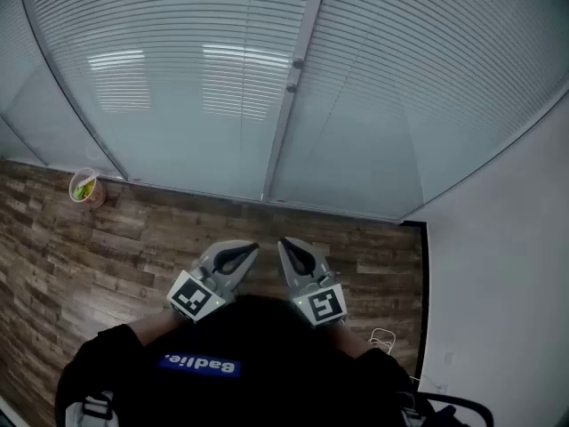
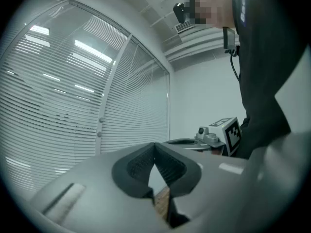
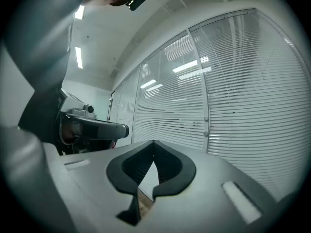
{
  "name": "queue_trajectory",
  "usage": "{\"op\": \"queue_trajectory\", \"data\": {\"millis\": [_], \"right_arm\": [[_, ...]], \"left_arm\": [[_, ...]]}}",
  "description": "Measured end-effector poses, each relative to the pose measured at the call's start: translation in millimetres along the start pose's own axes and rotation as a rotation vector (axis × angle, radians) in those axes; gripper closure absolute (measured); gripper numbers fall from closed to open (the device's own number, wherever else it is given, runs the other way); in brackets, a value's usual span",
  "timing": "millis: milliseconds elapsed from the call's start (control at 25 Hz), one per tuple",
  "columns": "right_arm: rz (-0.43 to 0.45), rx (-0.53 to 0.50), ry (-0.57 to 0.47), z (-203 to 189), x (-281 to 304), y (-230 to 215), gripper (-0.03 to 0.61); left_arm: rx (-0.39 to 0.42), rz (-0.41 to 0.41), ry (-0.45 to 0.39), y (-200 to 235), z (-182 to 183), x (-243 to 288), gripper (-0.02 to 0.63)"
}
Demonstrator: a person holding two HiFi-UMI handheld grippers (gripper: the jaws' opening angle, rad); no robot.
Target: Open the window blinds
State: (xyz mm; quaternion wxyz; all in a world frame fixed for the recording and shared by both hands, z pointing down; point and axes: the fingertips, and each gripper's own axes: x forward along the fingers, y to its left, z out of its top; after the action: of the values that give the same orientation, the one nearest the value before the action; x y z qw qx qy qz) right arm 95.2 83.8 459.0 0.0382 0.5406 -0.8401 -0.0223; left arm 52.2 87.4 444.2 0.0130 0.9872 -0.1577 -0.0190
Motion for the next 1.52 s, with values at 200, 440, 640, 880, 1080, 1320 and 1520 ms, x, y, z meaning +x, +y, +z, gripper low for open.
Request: {"op": "queue_trajectory", "data": {"millis": [200,440,640,880,1080,1320,1520], "right_arm": [[-0.002,0.004,0.005,-1.5,6.6,-3.3,0.577],[0.004,0.008,-0.032,5.9,10.8,2.1,0.575],[0.016,-0.025,-0.025,6.8,18.1,18.2,0.575],[0.024,-0.018,-0.011,7.8,37.7,38.3,0.575],[0.012,-0.016,0.002,4.8,58.2,49.6,0.575],[0.0,-0.028,0.018,3.5,73.8,70.8,0.575],[-0.017,-0.028,0.031,-1.9,83.3,83.6,0.575]], "left_arm": [[-0.005,0.0,0.001,6.6,-1.4,2.5,0.614],[-0.017,0.008,-0.005,11.6,0.2,-3.7,0.614],[-0.02,0.016,-0.019,16.8,0.5,-18.0,0.614],[-0.029,0.022,-0.013,34.0,1.1,-39.4,0.614],[-0.045,0.009,-0.014,53.8,-5.7,-52.9,0.614],[-0.04,-0.013,-0.015,66.8,-5.9,-72.2,0.614],[-0.051,-0.025,-0.017,76.1,-12.1,-85.6,0.614]]}}
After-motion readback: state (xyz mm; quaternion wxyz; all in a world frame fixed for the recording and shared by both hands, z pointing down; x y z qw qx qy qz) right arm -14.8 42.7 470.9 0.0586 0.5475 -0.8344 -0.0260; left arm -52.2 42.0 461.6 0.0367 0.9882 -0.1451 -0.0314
